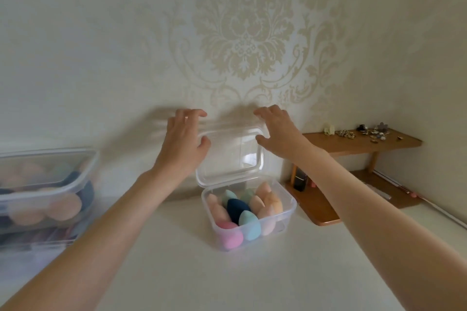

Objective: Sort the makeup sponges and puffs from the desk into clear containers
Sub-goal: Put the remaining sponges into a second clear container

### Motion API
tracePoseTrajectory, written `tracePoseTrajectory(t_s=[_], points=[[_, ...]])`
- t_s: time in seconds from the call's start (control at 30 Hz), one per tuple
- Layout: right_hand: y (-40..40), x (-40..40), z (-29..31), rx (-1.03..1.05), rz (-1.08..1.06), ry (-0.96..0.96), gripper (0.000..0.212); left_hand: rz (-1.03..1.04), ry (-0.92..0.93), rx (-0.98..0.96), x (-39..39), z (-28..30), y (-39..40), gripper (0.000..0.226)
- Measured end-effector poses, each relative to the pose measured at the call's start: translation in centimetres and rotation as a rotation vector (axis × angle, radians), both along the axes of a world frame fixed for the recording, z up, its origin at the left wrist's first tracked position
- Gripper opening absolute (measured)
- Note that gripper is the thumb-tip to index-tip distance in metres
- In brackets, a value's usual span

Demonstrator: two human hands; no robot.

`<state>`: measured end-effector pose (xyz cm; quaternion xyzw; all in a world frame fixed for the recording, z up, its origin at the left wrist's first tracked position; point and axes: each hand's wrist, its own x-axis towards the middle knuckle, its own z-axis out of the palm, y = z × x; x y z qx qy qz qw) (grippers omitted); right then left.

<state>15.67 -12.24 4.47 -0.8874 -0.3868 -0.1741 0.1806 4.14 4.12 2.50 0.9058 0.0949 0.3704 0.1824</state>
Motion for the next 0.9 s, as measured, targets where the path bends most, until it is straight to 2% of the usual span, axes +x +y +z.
tracePoseTrajectory(t_s=[0.1,0.2,0.27,0.33,0.43,0.47,0.6,0.77,0.9], points=[[0.4,0.3,-1.1,-0.002,-0.003,0.027,0.06,-0.06,0.1,-0.042,0.6,-0.8,0.0,0.049],[-1.0,-0.3,0.2,0.001,0.042,-0.008,0.032,-0.118,0.004,-0.064,-0.6,-0.7,-0.6,0.043],[-2.8,-1.4,1.0,-0.105,0.081,0.028,0.028,-0.183,-0.038,-0.026,-2.3,-0.6,-1.6,0.034],[-4.4,-3.3,1.0,-0.212,0.09,0.067,0.031,-0.285,0.055,0.025,-3.8,-1.2,-2.7,0.026],[-5.8,-6.0,-1.3,-0.404,0.12,0.157,0.034,-0.351,0.269,0.003,-5.0,-3.5,-4.1,0.052],[-6.0,-6.7,-2.3,-0.449,0.144,0.197,0.035,-0.357,0.315,0.012,-5.2,-4.3,-4.3,0.054],[-6.6,-8.2,-5.0,-0.425,0.18,0.249,0.036,-0.319,0.423,0.095,-5.8,-6.8,-4.9,0.028],[-6.4,-8.7,-6.5,-0.369,0.166,0.094,0.021,-0.175,0.346,0.281,-5.8,-7.7,-6.4,0.027],[-5.5,-9.0,-7.4,-0.4,0.156,-0.058,0.023,-0.123,0.325,0.365,-5.5,-8.1,-6.6,0.023]])
